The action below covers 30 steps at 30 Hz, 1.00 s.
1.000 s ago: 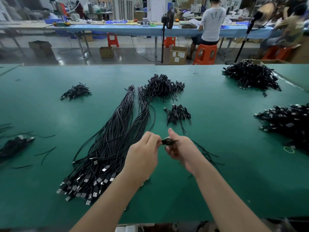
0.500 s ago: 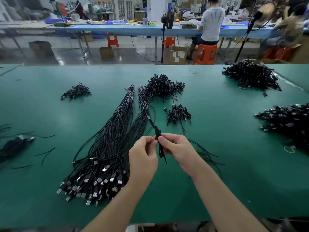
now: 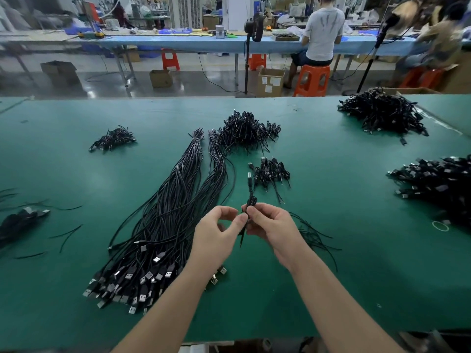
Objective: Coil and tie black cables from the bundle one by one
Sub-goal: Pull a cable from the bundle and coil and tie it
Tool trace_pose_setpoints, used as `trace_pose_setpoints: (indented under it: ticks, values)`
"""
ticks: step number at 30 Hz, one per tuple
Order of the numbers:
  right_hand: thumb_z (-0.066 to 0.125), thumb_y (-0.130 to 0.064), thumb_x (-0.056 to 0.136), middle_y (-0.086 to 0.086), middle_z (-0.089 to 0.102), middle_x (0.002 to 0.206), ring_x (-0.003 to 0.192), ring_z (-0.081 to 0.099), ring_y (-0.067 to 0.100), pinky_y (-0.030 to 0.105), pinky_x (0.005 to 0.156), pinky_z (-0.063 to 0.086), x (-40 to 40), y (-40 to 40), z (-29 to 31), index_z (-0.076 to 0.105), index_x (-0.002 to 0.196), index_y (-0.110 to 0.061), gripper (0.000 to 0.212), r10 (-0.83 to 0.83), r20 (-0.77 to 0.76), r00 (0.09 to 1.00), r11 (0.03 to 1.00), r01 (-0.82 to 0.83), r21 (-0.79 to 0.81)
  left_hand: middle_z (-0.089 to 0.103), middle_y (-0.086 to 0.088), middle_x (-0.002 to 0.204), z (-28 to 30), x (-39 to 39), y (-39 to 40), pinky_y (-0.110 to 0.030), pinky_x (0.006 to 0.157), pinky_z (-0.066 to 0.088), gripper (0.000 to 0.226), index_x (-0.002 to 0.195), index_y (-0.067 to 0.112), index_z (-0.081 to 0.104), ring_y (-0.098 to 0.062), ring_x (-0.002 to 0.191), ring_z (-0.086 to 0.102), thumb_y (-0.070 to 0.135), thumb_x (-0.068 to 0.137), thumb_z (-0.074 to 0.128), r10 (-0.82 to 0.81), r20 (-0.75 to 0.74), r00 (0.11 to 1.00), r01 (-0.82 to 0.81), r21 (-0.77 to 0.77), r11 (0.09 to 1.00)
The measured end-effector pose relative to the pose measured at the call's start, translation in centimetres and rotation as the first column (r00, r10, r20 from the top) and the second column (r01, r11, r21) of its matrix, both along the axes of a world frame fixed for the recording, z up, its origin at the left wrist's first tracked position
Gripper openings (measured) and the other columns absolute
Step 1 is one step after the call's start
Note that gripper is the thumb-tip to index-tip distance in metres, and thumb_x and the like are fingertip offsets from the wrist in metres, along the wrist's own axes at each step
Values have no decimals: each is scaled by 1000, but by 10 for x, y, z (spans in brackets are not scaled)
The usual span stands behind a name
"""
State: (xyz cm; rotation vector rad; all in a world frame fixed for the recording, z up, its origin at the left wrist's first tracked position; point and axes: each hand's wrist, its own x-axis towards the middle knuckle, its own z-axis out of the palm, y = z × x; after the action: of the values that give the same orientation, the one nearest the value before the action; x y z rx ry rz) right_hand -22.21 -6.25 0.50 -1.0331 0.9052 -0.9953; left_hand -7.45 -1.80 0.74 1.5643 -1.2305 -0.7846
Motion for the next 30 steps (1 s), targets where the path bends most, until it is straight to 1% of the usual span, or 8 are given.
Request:
trace_pose_setpoints:
  ticks: [5, 10, 14, 17, 20, 24, 28, 30]
  values:
    - [73, -17, 90, 11, 72, 78, 71, 67, 18, 30, 73, 58, 5, -1, -11, 72, 94, 0, 18, -23, -86, 996, 1000, 22, -17, 73, 15, 76, -9, 6, -3, -21, 72, 53, 5, 85, 27, 76, 1, 75, 67, 31, 88, 75, -60, 106, 992, 52, 81, 995]
    - [75, -28, 89, -1, 71, 74, 69, 63, 12, 29, 75, 58, 10, -6, -24, 74, 88, -13, 16, -33, -203, 979, 999, 24, -46, 69, 20, 68, -19, 14, -7, -10, 53, 37, 13, 78, 28, 77, 6, 56, 56, 30, 90, 73, -61, 157, 986, 42, 121, 992]
    - [45, -52, 101, 0, 72, 90, 83, 65, 14, 35, 81, 55, 23, -8, -45, 71, 95, -18, 43, -45, -398, 916, 997, 18, -71, 64, 23, 59, -30, 25, -15, -8, 48, 36, 14, 76, 28, 76, 6, 51, 54, 28, 90, 74, -12, 180, 984, -14, 147, 989]
    - [31, -46, 106, 3, 61, 116, 108, 53, 23, 39, 97, 45, 24, -10, -77, 61, 122, -15, 47, -155, -851, 502, 866, -345, -361, 67, 19, 60, -36, 33, -31, -10, 50, 40, 13, 78, 28, 77, 2, 57, 60, 29, 91, 73, 32, 227, 973, -72, 171, 983]
    - [37, -42, 104, 7, 46, 140, 130, 39, 28, 42, 111, 33, 25, -13, -102, 44, 141, -14, 48, -255, -944, 211, 755, -567, -330, 69, 9, 62, -42, 30, -57, -20, 56, 48, 18, 77, 23, 76, -9, 63, 64, 31, 92, 71, 79, 267, 960, -131, 184, 974]
    - [40, -37, 100, 10, 48, 132, 128, 42, 32, 45, 109, 36, 31, -15, -111, 49, 131, -12, 41, -346, -915, 208, 710, -579, -400, 71, 1, 67, -47, 17, -100, -24, 59, 44, 25, 74, 15, 75, -20, 71, 66, 29, 93, 69, 80, 242, 967, -130, 196, 972]
    - [41, -38, 97, 8, 51, 127, 124, 46, 28, 42, 108, 39, 30, -13, -109, 53, 130, -12, 44, -362, -899, 247, 731, -523, -439, 55, 12, 47, -45, -3, -152, -18, 43, 33, 35, 59, 20, 65, -12, 51, 52, 30, 93, 69, 83, 200, 976, -129, 232, 964]
    - [37, -38, 97, 7, 50, 128, 124, 45, 27, 42, 109, 39, 30, -14, -110, 54, 131, -12, 46, -369, -895, 252, 735, -510, -447, 59, 8, 56, -44, -13, -184, -19, 52, 42, 29, 67, 18, 68, -13, 57, 55, 31, 93, 70, 108, 125, 986, -141, 296, 945]
